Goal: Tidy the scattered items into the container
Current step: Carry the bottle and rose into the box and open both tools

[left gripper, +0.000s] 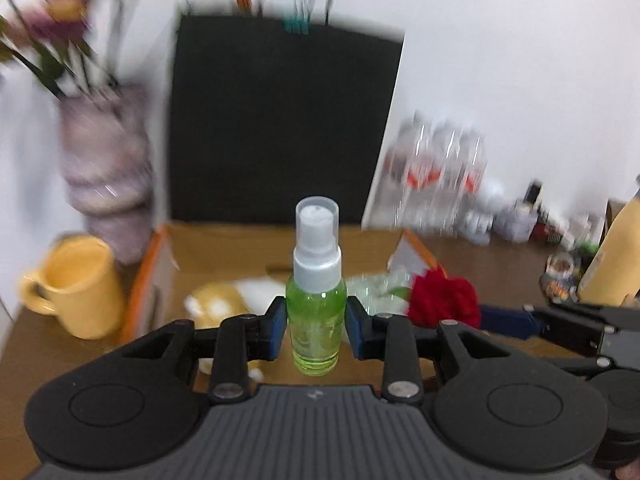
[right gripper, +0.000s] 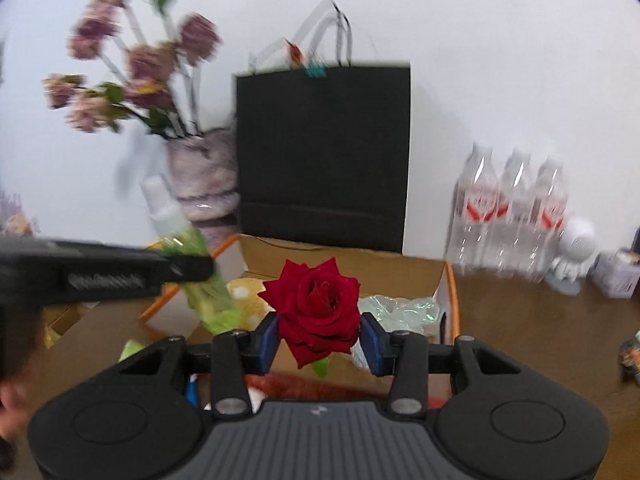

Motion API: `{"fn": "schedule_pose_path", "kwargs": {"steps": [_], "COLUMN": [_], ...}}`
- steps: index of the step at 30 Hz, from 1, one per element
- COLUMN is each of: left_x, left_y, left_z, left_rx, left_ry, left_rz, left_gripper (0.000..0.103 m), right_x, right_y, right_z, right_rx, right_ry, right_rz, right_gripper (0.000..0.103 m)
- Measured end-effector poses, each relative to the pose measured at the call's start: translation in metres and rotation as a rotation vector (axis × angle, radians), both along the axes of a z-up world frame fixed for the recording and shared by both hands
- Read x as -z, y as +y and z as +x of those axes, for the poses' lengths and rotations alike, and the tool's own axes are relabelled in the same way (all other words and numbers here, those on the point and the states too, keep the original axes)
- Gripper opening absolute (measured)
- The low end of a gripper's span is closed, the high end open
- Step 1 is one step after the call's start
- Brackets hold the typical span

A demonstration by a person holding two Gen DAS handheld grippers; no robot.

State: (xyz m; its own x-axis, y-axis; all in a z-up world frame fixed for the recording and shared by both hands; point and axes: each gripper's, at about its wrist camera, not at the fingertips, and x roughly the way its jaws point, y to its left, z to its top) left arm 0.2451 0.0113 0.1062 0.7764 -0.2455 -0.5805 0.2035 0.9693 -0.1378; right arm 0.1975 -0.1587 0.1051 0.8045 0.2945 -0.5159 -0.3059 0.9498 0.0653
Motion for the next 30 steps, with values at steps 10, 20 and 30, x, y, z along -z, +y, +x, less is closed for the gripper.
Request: {"fn": "schedule_pose_path", "kwargs": {"steps": [10, 20, 30], "left_x": [0.025, 0.045, 0.037], "left_y": [0.033, 0.038, 0.042], "left_z": [0.011, 0.023, 0.010], "left_rx": [-0.131, -0.161, -0.121], "left_ry": [0.007, 0.167, 0.153], "left_rz": [-0.002, 0.158, 0.128], "left_gripper": [0.093, 0.100, 0.102], "right_x": [0.042, 0.056, 0.045], "right_y": [-0.020, -0.016, -0.020], "right_z": [0.083, 0.086, 0.080], "right_rx": [0.122, 0.145, 0.132], "right_ry": [0.246, 0.394, 0.408], "right_rz": [0.036, -0.058, -0.043], "right_gripper": [0.083, 0.095, 0.097]}}
